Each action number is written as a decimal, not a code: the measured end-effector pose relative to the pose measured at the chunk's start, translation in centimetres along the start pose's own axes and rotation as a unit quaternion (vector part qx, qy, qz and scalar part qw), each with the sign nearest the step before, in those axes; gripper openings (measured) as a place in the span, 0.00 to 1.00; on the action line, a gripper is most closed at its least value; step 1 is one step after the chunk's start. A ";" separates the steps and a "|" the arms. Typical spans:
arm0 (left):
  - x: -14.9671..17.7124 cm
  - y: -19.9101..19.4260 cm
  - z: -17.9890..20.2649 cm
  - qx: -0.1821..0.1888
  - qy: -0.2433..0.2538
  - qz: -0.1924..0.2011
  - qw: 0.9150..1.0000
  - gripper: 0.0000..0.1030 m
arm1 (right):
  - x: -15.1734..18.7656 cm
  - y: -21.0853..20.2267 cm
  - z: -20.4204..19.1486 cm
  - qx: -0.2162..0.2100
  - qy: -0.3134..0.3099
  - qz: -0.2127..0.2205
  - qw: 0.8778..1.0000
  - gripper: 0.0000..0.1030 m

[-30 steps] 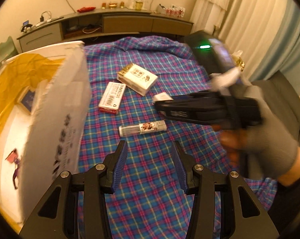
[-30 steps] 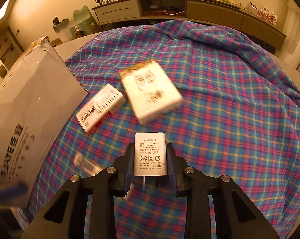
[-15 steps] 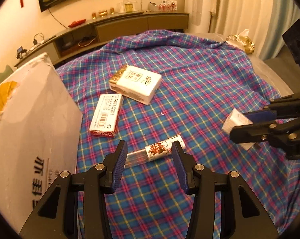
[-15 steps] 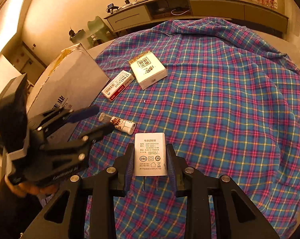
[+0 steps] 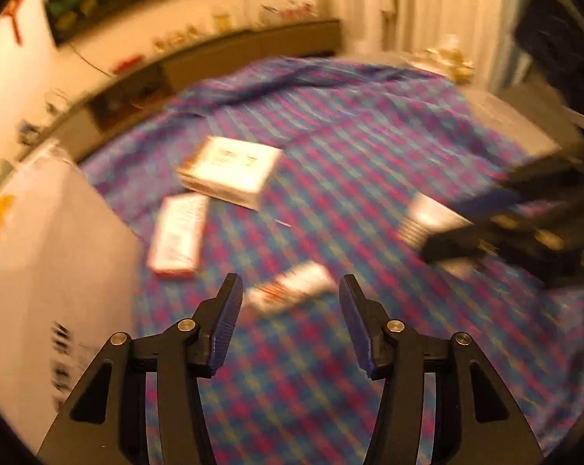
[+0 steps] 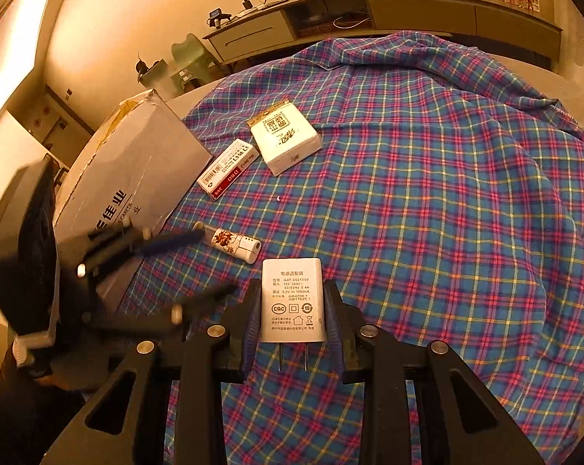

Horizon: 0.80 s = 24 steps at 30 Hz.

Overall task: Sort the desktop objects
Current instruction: 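Grasp the white charger with the right tool while the left tool grasps the lighter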

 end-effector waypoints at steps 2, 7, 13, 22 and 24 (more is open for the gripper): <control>-0.2 1.0 -1.1 0.010 -0.021 -0.015 1.000 0.53 | 0.2 0.2 -0.2 0.000 -0.001 -0.002 1.000 0.31; 0.6 2.2 -2.6 0.103 -0.075 -0.054 0.990 0.59 | 0.4 0.6 -0.5 0.001 -0.006 -0.008 1.000 0.31; 2.0 0.9 -0.4 0.114 -0.045 -0.081 0.989 0.60 | 0.0 -0.1 -0.1 0.004 -0.003 0.003 1.000 0.31; 1.6 1.2 1.0 0.066 -0.055 -0.053 0.995 0.19 | 0.2 0.4 -0.7 0.027 -0.025 0.000 0.999 0.31; 1.6 1.1 1.3 0.066 -0.058 -0.052 0.995 0.19 | 0.2 0.3 -0.8 0.031 -0.029 0.003 0.999 0.31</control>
Point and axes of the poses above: each gripper's, at about its wrist camera, not at the fingertips, and y roughly the way its jaws point, z to its right, x to its underside, the point moved 5 cm from there along y, roughly the way its jaws point, and after that the axes turned 12 degrees about -z, right-handed, at the moved point
